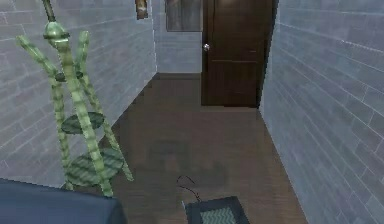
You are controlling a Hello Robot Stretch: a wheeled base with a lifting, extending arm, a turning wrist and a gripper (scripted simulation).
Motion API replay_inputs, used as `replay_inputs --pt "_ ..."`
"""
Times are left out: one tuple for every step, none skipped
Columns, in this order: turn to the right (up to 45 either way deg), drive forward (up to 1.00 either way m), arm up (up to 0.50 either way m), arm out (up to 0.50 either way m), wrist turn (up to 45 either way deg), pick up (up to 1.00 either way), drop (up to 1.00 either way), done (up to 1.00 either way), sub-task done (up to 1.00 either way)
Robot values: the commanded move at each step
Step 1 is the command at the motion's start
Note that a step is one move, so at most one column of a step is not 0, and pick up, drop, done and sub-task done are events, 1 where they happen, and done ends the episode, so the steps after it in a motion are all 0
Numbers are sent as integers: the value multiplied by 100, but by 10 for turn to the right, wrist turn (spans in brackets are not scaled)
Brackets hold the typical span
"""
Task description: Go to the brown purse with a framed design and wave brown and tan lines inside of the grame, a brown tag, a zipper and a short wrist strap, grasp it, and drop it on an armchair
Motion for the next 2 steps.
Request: replay_inputs --pt "-450 0 0 0 0 0 0 0 0" --pt "-60 0 0 0 0 0 0 0 0"
